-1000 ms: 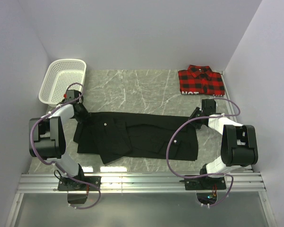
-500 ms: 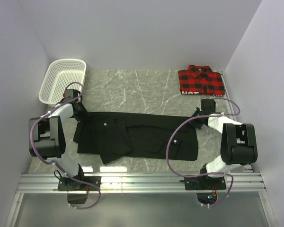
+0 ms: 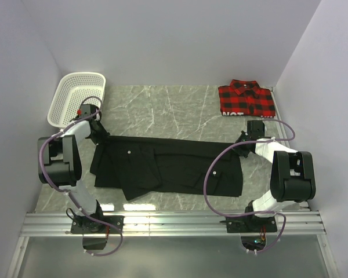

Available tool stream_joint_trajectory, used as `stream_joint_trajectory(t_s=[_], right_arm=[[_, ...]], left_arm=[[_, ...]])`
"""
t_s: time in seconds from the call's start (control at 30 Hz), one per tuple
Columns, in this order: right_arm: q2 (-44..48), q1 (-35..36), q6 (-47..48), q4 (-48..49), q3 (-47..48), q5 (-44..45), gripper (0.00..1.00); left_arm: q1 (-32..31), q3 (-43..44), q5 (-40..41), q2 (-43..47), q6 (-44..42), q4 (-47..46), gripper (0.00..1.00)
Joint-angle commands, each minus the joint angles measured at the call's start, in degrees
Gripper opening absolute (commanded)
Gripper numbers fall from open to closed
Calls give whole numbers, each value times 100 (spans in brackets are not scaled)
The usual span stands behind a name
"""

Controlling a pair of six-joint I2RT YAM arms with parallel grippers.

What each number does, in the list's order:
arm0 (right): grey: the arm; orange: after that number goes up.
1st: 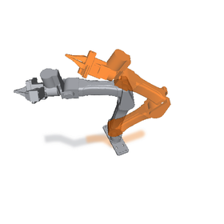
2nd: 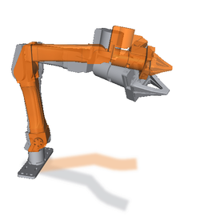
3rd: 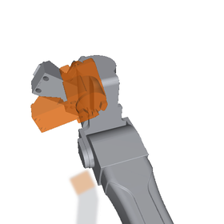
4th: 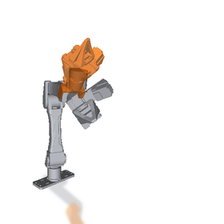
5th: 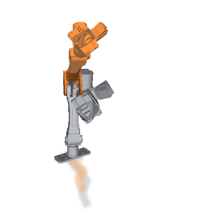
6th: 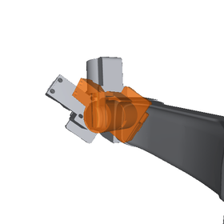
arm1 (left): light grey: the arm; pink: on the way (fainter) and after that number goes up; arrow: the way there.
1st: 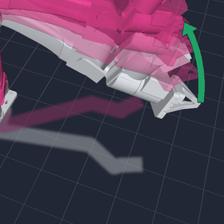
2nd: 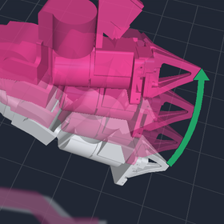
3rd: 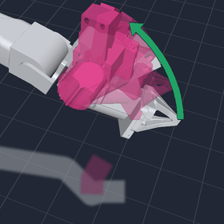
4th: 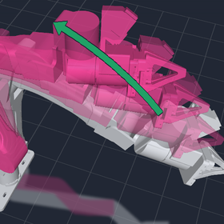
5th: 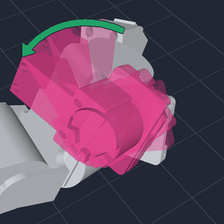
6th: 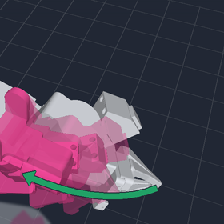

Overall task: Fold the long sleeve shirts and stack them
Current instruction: Fold the shirt

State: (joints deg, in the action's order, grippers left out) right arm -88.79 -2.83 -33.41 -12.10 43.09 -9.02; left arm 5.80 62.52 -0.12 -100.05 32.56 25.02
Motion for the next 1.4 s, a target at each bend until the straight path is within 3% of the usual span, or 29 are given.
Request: stream_joint_trajectory(t_s=[0.0, 0.03, 0.2, 0.27, 0.33, 0.4, 0.47, 0.67, 0.87, 1.03, 1.13, 1.3, 1.37], right_arm=[[55, -95, 106, -82, 200, 401, 6], [81, -104, 98, -91, 217, 418, 8], [590, -60, 159, -240, 340, 445, 28], [714, -42, 177, -328, 393, 445, 40], [880, 10, 212, -363, 472, 418, 50], [977, 115, 238, -320, 507, 218, 54], [1083, 221, 212, -102, 490, -46, 55], [760, 845, 1, 620, 489, -1005, 56], [153, 898, -350, 1112, 376, -1200, 56], [-261, 705, -456, 1139, 288, -1076, 54], [-314, 635, -290, 895, 305, -787, 54], [98, 994, 369, 420, 656, -356, 54], [222, 1301, 588, 252, 779, -162, 56]], left_arm=[[44, 58, 425, 29, 32, 56, 12], [52, 84, 434, 47, 49, 65, 18], [44, 365, 259, 380, 128, 249, 22], [52, 392, 153, 556, 163, 390, 27], [44, 349, 65, 679, 198, 530, 41], [44, 191, -67, 907, 225, 583, 48], [44, 50, -155, 1162, 321, 627, 56], [44, -688, -365, 1269, 506, 479, 56], [44, -1180, -436, 1085, 603, 267, 46], [52, -1278, -165, 1066, 515, 451, 28], [44, -1251, -6, 1163, 453, 618, 25], [52, -1163, 363, 1505, 392, 812, 37], [53, -1155, 451, 1716, 357, 873, 50]])
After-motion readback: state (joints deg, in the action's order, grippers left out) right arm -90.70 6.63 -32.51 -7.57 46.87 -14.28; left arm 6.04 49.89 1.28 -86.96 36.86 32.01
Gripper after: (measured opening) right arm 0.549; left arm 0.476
